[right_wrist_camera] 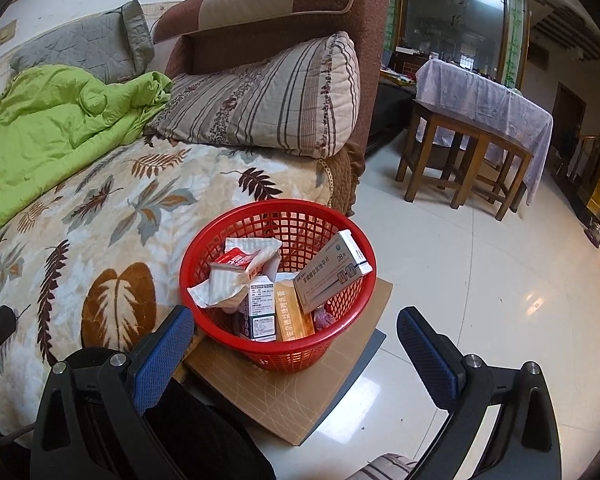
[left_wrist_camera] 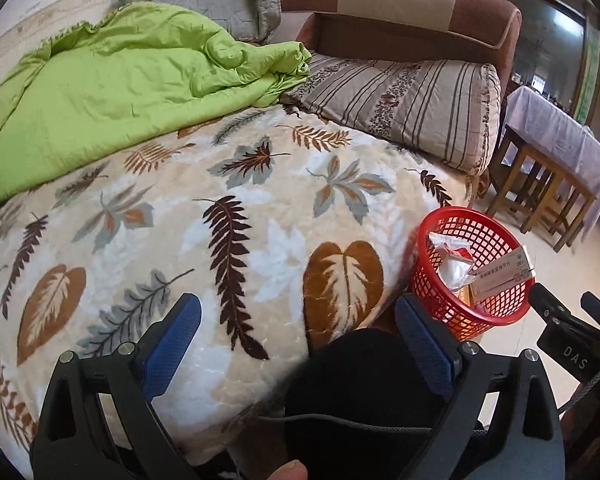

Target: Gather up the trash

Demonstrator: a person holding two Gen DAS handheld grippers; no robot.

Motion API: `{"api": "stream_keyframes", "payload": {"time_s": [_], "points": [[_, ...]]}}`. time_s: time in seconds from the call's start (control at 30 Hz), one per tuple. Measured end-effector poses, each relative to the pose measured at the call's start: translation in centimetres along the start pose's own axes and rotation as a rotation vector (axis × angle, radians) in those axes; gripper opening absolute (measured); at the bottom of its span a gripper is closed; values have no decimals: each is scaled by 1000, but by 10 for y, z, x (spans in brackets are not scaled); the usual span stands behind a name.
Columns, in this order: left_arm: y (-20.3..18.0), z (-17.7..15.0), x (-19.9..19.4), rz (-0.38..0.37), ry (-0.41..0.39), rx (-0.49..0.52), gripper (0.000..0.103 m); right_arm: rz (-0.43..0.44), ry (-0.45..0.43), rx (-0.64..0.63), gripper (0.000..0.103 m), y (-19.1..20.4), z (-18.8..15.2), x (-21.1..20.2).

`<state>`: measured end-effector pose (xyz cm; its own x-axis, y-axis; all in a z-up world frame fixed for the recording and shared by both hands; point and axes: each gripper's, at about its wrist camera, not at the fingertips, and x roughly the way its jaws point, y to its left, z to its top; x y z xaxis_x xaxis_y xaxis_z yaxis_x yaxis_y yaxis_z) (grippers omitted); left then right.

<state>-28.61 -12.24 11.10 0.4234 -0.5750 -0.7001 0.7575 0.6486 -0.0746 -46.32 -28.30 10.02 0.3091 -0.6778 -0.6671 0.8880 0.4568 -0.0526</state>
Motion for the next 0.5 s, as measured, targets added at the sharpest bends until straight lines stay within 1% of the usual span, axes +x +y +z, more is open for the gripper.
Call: {"api": "stream_keyframes", "payload": {"time_s": [0.1, 0.27, 0.4, 0.5], "points": [[-1, 1, -1, 23, -7, 16, 97, 1, 4, -6, 103, 1, 0, 2], [-7, 3, -2, 99, -30, 60, 97, 1, 7, -6, 103, 2, 0, 3], [-17, 2, -8, 121, -64, 117, 97, 3, 13, -6, 103, 3, 1, 6], [-19, 3, -10, 131, -79, 131, 97, 2, 12, -7, 103, 2, 1, 5]]}}
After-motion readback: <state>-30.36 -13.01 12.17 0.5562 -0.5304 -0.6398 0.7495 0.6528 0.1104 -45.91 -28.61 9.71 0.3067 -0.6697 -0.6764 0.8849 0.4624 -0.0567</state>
